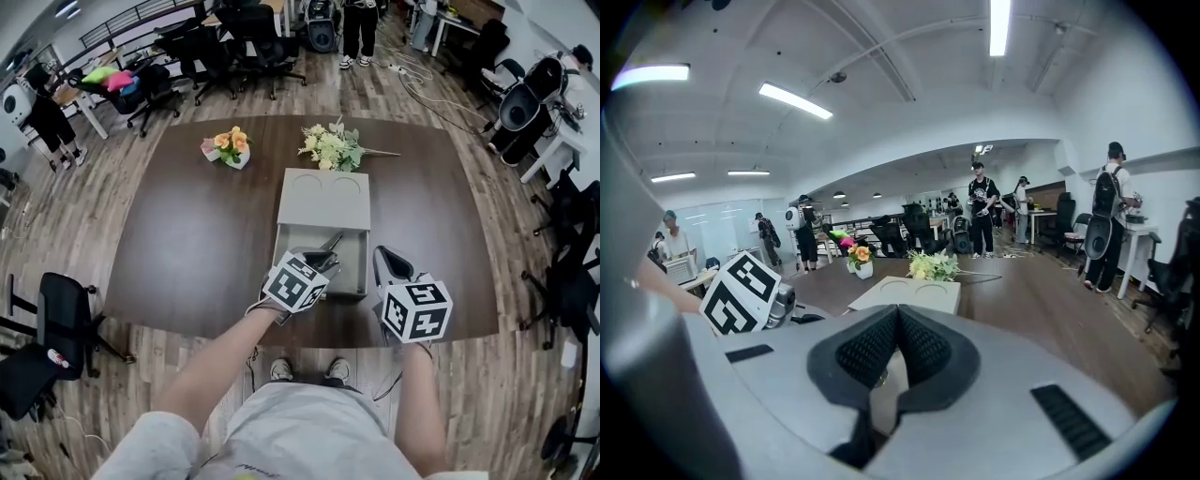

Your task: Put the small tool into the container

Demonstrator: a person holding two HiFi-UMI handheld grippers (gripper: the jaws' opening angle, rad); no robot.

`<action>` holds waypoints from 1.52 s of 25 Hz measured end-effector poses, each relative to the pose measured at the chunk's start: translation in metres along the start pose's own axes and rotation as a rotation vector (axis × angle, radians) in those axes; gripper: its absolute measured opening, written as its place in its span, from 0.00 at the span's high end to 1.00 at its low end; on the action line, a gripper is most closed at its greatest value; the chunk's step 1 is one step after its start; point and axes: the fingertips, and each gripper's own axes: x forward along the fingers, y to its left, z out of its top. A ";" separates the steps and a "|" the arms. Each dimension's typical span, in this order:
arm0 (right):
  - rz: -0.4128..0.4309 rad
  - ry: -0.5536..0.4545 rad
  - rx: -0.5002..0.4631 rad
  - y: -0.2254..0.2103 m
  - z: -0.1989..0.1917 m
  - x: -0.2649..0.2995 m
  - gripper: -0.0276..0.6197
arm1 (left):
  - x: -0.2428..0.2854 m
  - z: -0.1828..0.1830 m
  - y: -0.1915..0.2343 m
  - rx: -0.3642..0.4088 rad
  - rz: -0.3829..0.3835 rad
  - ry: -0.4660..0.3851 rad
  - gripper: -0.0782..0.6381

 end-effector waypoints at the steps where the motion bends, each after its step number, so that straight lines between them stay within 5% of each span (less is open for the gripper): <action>1: 0.000 -0.001 0.000 0.000 0.000 0.000 0.95 | -0.002 0.002 0.000 -0.010 0.000 -0.013 0.72; 18: -0.014 -0.032 -0.014 -0.005 0.017 0.001 0.95 | -0.068 0.045 0.045 -0.196 0.146 -0.245 0.78; 38: -0.008 -0.074 -0.072 -0.002 0.040 -0.003 0.95 | -0.142 0.061 0.077 -0.215 0.357 -0.338 0.86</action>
